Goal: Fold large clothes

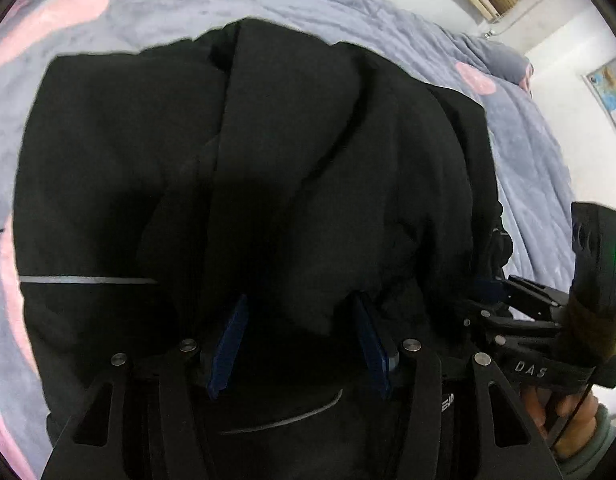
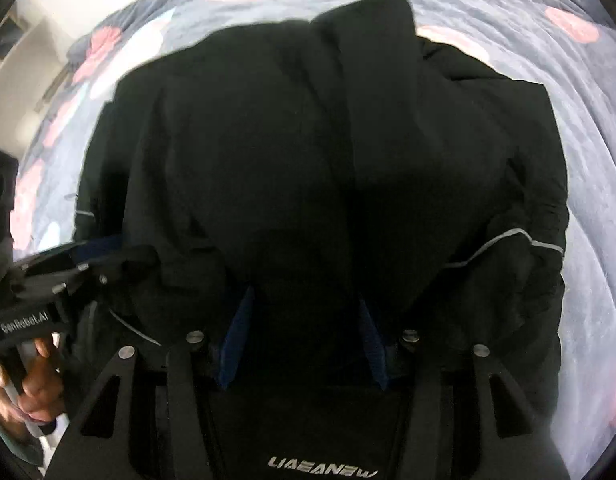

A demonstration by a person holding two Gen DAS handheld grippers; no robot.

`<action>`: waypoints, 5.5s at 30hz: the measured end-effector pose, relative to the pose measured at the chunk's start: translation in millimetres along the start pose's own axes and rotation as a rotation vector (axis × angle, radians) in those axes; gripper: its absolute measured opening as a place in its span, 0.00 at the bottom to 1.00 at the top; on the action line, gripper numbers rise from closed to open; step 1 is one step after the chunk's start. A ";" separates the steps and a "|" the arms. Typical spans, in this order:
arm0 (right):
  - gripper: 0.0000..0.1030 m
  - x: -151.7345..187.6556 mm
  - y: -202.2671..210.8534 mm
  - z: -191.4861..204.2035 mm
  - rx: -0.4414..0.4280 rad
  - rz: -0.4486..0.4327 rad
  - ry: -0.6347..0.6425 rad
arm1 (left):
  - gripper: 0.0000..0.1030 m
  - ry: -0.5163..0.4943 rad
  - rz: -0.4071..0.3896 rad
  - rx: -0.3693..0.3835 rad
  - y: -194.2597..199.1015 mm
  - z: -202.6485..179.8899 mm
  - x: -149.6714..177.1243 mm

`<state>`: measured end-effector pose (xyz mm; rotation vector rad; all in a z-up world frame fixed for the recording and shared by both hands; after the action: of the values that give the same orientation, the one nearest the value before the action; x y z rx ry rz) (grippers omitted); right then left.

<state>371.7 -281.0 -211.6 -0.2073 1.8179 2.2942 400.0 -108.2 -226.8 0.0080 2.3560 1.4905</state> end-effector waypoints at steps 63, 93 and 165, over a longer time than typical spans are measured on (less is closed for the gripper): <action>0.54 8.8 3.2 -2.5 0.067 0.038 -0.009 | 0.60 -0.021 0.044 -0.268 6.0 12.4 3.6; 0.62 262.0 188.6 -154.7 0.102 -0.011 -0.204 | 0.60 0.424 -0.081 -0.230 205.4 109.9 256.2; 0.14 154.4 266.4 -115.4 -0.226 -0.267 -0.223 | 0.09 0.323 -0.361 0.181 262.1 57.6 113.5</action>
<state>154.1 -440.2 -23.4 -0.2055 1.3377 2.2272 263.3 80.6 -52.0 -0.6216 2.5555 1.1709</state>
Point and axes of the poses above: each gripper's, at about its wrist camera, not at the fingertips, and y roughly against the way its jaws point, z to its left, x to its underside, the point moved 8 cm from there along -y, roughly the way its jaws point, and after that the axes turned 2 degrees about -y, right-handed, at the moved point
